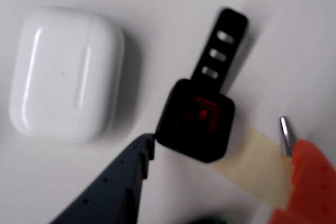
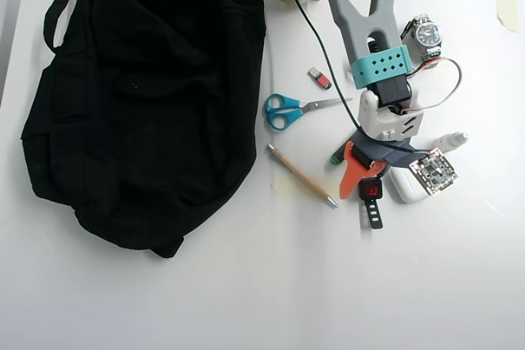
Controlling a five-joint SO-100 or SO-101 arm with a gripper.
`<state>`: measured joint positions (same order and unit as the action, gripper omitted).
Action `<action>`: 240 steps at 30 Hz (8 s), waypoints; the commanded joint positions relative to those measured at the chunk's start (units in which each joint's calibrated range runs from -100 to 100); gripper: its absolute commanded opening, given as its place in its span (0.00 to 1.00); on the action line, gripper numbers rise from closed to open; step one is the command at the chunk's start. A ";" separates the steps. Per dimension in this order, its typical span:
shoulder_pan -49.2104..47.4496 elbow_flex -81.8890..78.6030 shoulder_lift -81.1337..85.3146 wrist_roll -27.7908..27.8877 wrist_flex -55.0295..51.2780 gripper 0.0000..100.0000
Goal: Put the black bike light into the black bag
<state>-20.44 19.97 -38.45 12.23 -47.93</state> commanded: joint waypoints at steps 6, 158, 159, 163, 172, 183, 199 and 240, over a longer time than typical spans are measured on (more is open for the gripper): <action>-0.65 8.79 -2.96 0.30 -0.99 0.34; 32.63 77.79 -2.63 -0.49 -51.72 0.02; 32.63 77.25 -2.63 -0.65 -51.72 0.02; 32.63 77.79 -2.63 -0.28 -51.72 0.02; 32.78 69.52 -0.47 -0.07 -51.03 0.02; 35.77 25.05 30.15 -0.49 -40.52 0.02; 46.84 -7.57 36.79 -0.70 -23.38 0.02; 14.68 -82.32 106.66 -14.96 20.89 0.02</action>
<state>-4.88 -48.63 61.63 -2.37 -36.09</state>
